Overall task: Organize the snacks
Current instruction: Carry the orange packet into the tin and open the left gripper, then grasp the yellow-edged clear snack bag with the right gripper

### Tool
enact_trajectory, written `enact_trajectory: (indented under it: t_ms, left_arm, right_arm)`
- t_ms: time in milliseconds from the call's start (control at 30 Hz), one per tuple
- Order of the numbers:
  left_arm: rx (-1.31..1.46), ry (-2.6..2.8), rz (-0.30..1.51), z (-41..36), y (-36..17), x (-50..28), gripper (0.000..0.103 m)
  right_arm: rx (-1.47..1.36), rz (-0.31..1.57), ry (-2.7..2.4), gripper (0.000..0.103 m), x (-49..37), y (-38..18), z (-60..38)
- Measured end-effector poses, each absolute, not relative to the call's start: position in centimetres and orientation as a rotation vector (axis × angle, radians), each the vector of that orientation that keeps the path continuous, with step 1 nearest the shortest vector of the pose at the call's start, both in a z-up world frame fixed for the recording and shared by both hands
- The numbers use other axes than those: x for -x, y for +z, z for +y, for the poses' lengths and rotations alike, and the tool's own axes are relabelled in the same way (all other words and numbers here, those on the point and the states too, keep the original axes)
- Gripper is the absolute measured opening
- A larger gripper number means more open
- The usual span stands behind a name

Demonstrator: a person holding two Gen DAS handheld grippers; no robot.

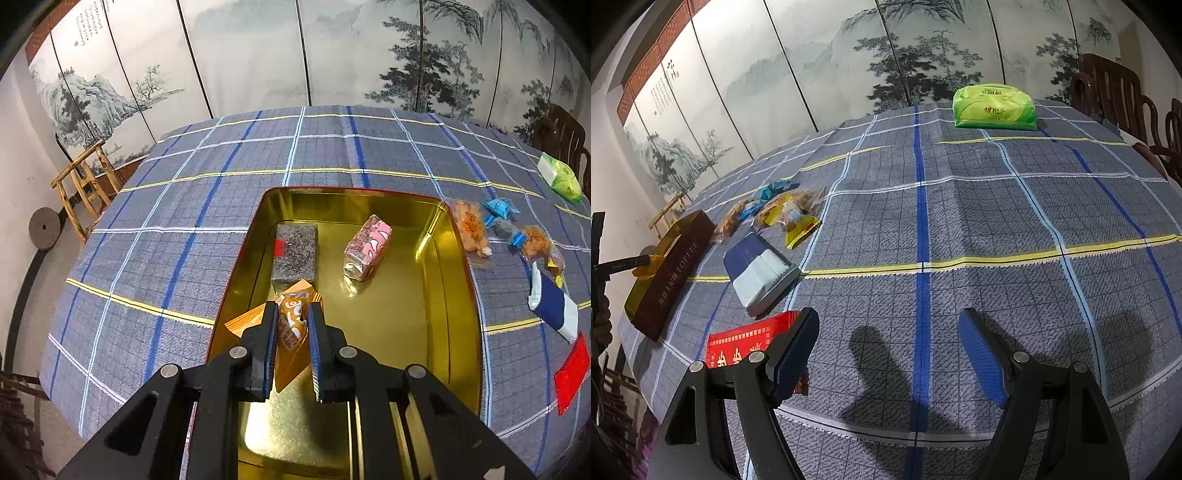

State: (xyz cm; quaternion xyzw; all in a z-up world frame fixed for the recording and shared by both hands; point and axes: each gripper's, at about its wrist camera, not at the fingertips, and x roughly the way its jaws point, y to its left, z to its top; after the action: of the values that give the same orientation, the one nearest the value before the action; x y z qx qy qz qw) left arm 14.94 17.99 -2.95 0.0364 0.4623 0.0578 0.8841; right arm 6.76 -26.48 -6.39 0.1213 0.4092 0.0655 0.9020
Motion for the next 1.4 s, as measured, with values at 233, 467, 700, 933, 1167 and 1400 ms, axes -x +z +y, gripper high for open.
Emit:
enact_trajectory:
  t_ms: [233,467,700,933,1167,1400]
  left_arm:
    - [-0.085,0.129,0.974,18.4,-3.5,-15.3,0.014]
    - [-0.086,0.127,0.991,18.7,-4.1,-15.6,0.014]
    - [-0.087,0.133,0.999,18.9,-4.5,-15.8,0.015]
    - [-0.072,0.137,0.987,19.6,-4.2,-15.5,0.054]
    - [-0.019,0.117,0.901,19.8,-1.9,-13.5,0.062]
    - [0.033,0.076,0.829,17.8,0.7,-9.5,0.065]
  right_arm:
    - [-0.247,0.848,0.135,0.080,-6.8,-6.4,-26.4]
    - [-0.241,0.849,0.135,0.081,-6.8,-6.5,-26.5]
    - [-0.234,0.852,0.135,0.081,-6.6,-6.7,-26.8]
    - [-0.229,0.853,0.134,0.082,-6.8,-6.6,-26.4]
    - [-0.227,0.854,0.134,0.082,-6.8,-6.6,-26.4]
    - [-0.210,0.849,0.206,0.080,-7.2,-5.2,-25.2]
